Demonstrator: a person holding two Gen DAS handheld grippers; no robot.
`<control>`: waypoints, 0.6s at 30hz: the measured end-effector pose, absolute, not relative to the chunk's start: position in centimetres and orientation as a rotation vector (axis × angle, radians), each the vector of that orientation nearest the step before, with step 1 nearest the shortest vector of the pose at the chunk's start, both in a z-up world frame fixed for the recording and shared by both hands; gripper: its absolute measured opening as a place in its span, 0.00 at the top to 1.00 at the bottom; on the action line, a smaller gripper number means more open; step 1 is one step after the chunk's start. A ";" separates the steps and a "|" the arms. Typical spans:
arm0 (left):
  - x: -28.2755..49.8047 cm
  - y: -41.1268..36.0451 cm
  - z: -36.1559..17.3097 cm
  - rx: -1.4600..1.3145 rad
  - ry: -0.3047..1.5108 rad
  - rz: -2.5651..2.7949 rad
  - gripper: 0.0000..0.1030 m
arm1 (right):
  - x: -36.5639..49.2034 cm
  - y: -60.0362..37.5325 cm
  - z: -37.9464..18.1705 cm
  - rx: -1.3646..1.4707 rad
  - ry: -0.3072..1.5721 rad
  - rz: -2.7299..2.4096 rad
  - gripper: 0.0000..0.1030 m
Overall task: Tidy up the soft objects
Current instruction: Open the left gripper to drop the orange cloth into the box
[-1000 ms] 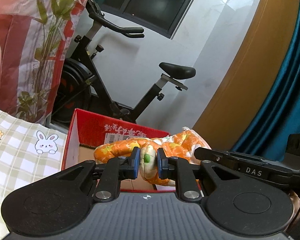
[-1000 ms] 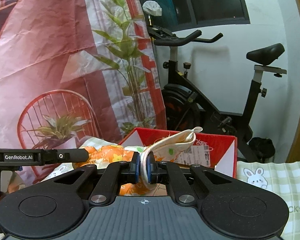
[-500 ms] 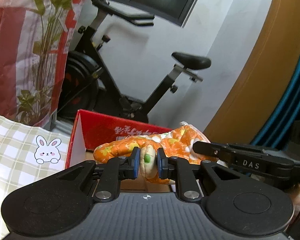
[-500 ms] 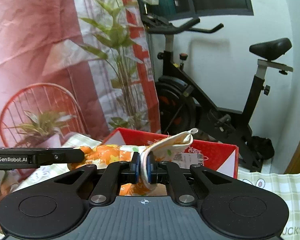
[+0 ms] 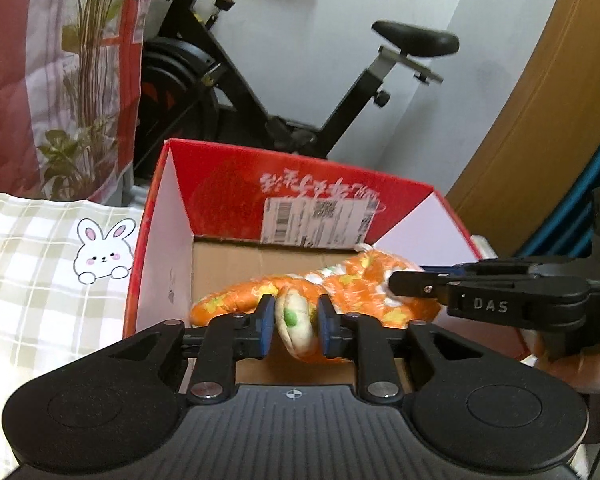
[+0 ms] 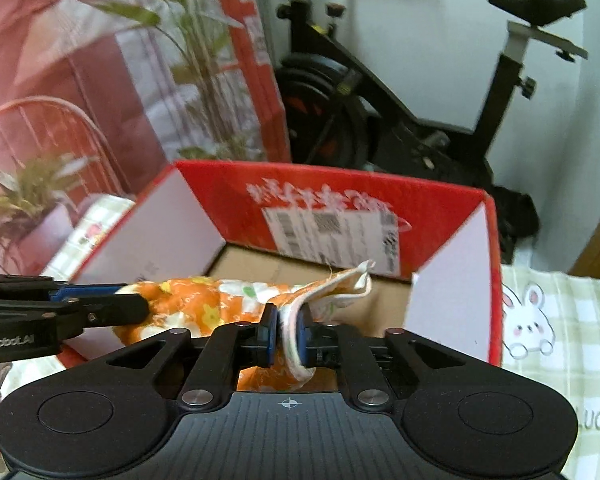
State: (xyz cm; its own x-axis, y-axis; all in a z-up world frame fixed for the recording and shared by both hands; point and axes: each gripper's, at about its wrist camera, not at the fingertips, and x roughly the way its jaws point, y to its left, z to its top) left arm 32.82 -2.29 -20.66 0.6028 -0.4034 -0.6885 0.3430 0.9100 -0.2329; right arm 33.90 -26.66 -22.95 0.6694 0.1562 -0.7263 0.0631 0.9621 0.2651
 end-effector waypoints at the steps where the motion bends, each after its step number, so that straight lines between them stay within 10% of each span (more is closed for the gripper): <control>1: 32.7 -2.4 -20.6 -0.067 0.817 -0.431 0.60 | 33.8 -26.7 -23.1 0.281 0.846 0.042 0.80; 6: 31.8 -2.3 -19.7 -0.039 0.795 -0.439 0.46 | 32.7 -26.9 -22.8 0.259 0.849 0.006 0.58; 18: 27.5 -1.1 -15.9 0.013 0.733 -0.423 0.35 | 27.4 -24.7 -18.4 0.195 0.764 0.024 0.42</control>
